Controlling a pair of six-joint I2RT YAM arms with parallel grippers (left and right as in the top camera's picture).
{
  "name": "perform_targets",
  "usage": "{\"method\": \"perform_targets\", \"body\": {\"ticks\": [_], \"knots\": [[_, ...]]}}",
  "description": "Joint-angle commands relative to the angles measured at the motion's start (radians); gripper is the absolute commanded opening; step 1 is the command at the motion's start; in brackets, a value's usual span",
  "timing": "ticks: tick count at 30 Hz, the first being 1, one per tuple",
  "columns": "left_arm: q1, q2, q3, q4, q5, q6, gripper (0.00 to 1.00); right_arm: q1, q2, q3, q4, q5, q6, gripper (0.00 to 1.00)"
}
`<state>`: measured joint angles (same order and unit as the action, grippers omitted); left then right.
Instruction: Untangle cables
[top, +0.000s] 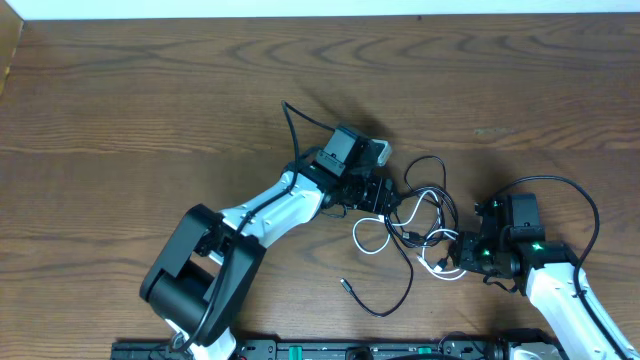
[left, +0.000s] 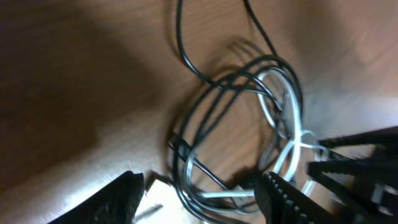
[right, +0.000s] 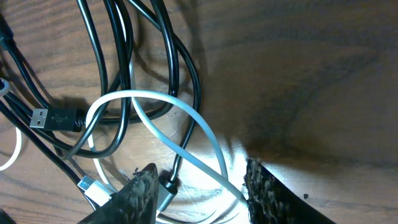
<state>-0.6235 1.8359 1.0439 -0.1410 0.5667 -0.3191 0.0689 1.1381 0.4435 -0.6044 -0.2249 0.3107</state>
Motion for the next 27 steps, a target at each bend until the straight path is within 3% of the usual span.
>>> {"method": "perform_targets", "body": {"ticks": [1,4,11,27], "knots": [[-0.012,0.026,0.006,0.026,-0.125,0.000,0.70,-0.002,-0.001,-0.005,0.003,0.008,0.007,0.44],[-0.032,0.039,0.006,0.047,-0.198,0.024,0.72,-0.002,-0.001,-0.005,0.003,0.008,0.007,0.45],[-0.104,0.040,0.006,0.077,-0.291,0.242,0.68,-0.002,-0.001,-0.005,0.008,0.008,0.007,0.45],[-0.185,0.043,0.003,0.089,-0.351,0.233,0.66,-0.002,-0.001,-0.005,0.007,0.008,0.007,0.46]]}}
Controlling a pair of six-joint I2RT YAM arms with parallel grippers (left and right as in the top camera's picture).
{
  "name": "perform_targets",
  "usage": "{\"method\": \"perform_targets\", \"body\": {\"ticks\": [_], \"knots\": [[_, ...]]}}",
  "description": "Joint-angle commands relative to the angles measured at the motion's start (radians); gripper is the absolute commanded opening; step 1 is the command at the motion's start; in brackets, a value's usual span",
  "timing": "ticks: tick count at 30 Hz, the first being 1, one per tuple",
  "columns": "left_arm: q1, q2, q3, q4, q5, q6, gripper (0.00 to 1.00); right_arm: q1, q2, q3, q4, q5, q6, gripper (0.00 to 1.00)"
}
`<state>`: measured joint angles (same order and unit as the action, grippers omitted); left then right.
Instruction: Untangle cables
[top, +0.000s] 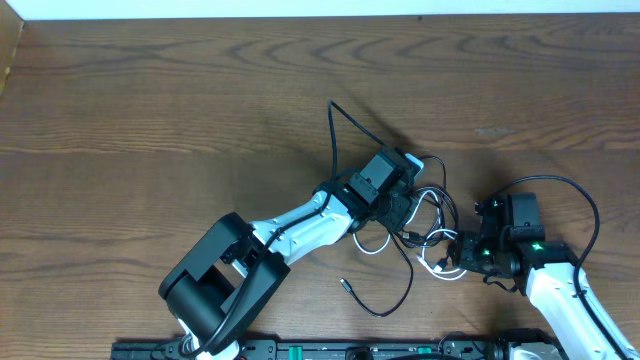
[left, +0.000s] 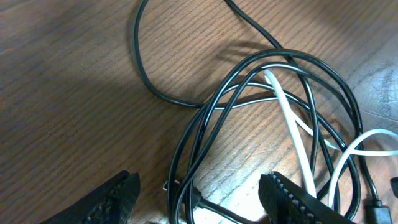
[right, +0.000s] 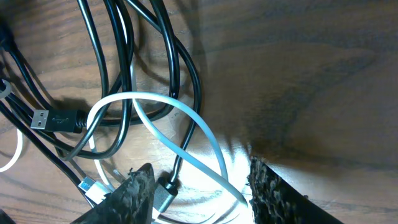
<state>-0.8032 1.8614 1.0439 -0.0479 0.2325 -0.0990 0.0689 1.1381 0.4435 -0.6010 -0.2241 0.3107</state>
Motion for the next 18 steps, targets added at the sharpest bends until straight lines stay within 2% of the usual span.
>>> {"method": "perform_targets", "body": {"ticks": [1,7,9,16,17,18], "knots": [[-0.005,0.021,0.002,-0.003,-0.017,0.013,0.66,-0.002,-0.001,-0.005,0.004,0.007,0.007,0.46],[-0.006,0.072,0.002,-0.003,-0.011,0.012,0.65,-0.002,-0.001,-0.005,0.003,0.007,0.007,0.45],[-0.006,0.089,0.002,-0.004,0.017,0.012,0.59,-0.002,-0.001,-0.005,0.003,0.007,0.007,0.45],[-0.005,0.042,0.002,-0.007,0.020,0.013,0.13,-0.002,-0.001,-0.005,0.004,0.007,0.007,0.46],[-0.005,0.025,0.002,-0.012,0.019,0.013,0.08,-0.002,-0.001,-0.005,0.004,0.007,0.007,0.45],[-0.005,0.008,0.002,-0.019,0.020,0.012,0.08,-0.002,-0.001,-0.005,0.004,0.007,0.007,0.45]]}}
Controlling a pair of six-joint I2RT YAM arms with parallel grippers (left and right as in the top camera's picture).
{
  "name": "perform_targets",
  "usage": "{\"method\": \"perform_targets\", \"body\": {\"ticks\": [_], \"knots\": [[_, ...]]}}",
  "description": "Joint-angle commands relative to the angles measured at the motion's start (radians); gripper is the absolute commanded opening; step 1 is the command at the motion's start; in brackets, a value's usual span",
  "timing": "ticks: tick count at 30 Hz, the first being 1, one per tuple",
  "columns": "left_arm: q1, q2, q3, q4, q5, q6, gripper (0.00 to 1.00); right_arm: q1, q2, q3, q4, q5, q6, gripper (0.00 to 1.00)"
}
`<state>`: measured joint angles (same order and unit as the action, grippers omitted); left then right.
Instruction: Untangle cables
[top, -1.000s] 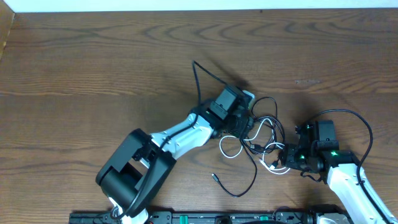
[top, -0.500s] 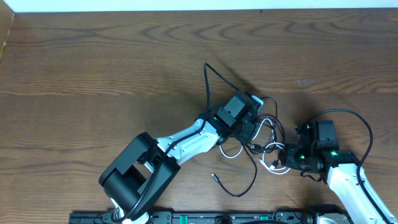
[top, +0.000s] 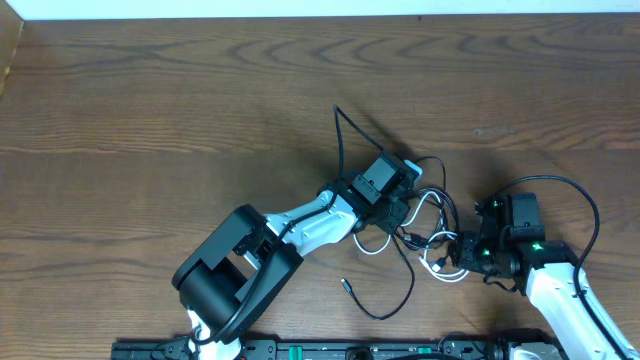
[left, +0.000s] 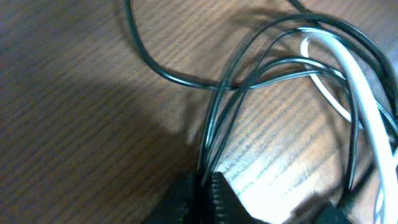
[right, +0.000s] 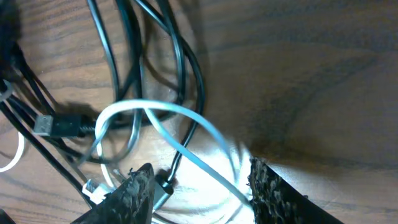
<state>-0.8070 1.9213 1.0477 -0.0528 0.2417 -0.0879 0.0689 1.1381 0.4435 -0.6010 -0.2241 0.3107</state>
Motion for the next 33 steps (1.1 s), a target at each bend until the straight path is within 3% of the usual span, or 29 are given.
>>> {"method": "perform_targets", "body": {"ticks": [1,5,7,8,17,27,33], "knots": [[-0.001,-0.076,-0.002,-0.026,0.010,0.001,0.08,-0.002,-0.001,-0.005,0.004,0.008,0.007,0.46],[0.011,-0.169,-0.002,-0.097,0.008,0.001,0.08,-0.002,-0.001,-0.005,0.004,0.009,0.006,0.35],[0.027,-0.225,-0.002,-0.153,0.008,0.001,0.08,-0.002,-0.001,-0.005,0.003,0.013,0.006,0.04],[0.039,-0.256,-0.002,-0.188,0.007,0.001,0.07,-0.002,-0.001,-0.006,0.003,0.013,0.006,0.01],[0.269,-0.571,-0.002,-0.457,0.046,0.001,0.08,-0.002,-0.001,-0.006,0.003,0.016,0.006,0.01],[0.444,-0.898,-0.002,-0.423,0.299,-0.002,0.08,-0.002,-0.001,-0.006,0.010,0.031,0.010,0.02],[0.444,-1.009,-0.002,-0.356,0.249,-0.002,0.08,-0.002,-0.001,-0.006,0.004,0.040,0.011,0.01]]}}
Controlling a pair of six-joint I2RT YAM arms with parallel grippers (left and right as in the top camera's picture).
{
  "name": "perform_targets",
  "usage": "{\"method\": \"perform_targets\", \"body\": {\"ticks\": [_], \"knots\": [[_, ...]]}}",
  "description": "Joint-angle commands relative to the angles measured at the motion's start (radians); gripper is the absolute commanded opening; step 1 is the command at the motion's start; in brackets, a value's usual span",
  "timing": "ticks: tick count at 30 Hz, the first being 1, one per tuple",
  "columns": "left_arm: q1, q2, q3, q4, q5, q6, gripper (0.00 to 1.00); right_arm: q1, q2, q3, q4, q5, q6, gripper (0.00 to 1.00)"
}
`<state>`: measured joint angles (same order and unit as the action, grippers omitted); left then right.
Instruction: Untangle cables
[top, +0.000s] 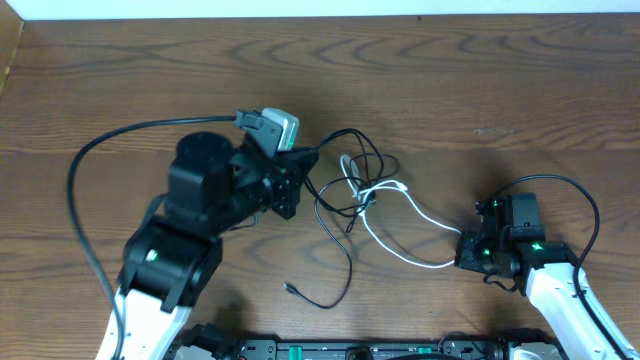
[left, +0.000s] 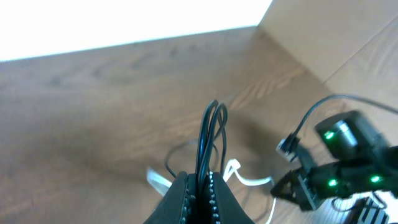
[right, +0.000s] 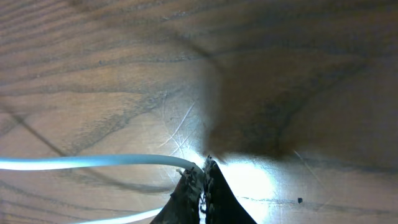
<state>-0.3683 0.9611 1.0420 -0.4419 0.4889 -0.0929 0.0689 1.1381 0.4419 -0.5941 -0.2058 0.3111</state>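
My left gripper (top: 306, 166) is shut on a bundle of black cable (left: 210, 127), held up off the table; in the left wrist view the strands run straight up out of the closed left gripper (left: 200, 184). Black loops (top: 340, 200) hang and spread below it, with a plug end (top: 288, 290) lying nearer the front. A white cable (top: 402, 206) stretches from those loops to my right gripper (top: 463, 257). The right gripper (right: 201, 172) is shut on the white cable (right: 93, 163) low on the wood.
The brown wooden table (top: 520, 90) extends wide on every side. The left arm's own black lead (top: 95, 160) arcs out to the left, and the right arm's lead (top: 565, 190) loops above it. A rail (top: 330, 350) runs along the front edge.
My left gripper, shut on black strands in the tangle, now holds them up and far to the left. The right gripper has shut on the white cable, which now lies stretched out.
Both grippers stood open at a tight tangle of black and white cable. The left one then sat over the black loops, then shut on them. Now the black bundle sits to the left, the white cable runs out to the shut right gripper.
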Motion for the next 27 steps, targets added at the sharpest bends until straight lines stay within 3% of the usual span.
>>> {"method": "perform_targets", "body": {"ticks": [1,10,14,20,27], "knots": [[0.006,-0.067,0.003,0.048,-0.021,0.003,0.08,-0.002,-0.001,-0.005,-0.005,0.030,0.013,0.01],[0.120,-0.202,0.003,0.070,-0.309,0.003,0.07,-0.002,-0.001,-0.005,-0.055,0.206,0.160,0.01],[0.187,-0.215,0.003,0.070,-0.370,0.001,0.08,-0.003,-0.001,-0.005,-0.058,0.224,0.176,0.01],[0.214,-0.193,0.003,0.054,-0.332,-0.121,0.08,-0.003,-0.001,-0.005,-0.048,0.229,0.194,0.01],[0.214,-0.096,0.003,-0.008,-0.042,-0.123,0.08,-0.003,-0.001,-0.005,-0.029,0.197,0.193,0.01]]}}
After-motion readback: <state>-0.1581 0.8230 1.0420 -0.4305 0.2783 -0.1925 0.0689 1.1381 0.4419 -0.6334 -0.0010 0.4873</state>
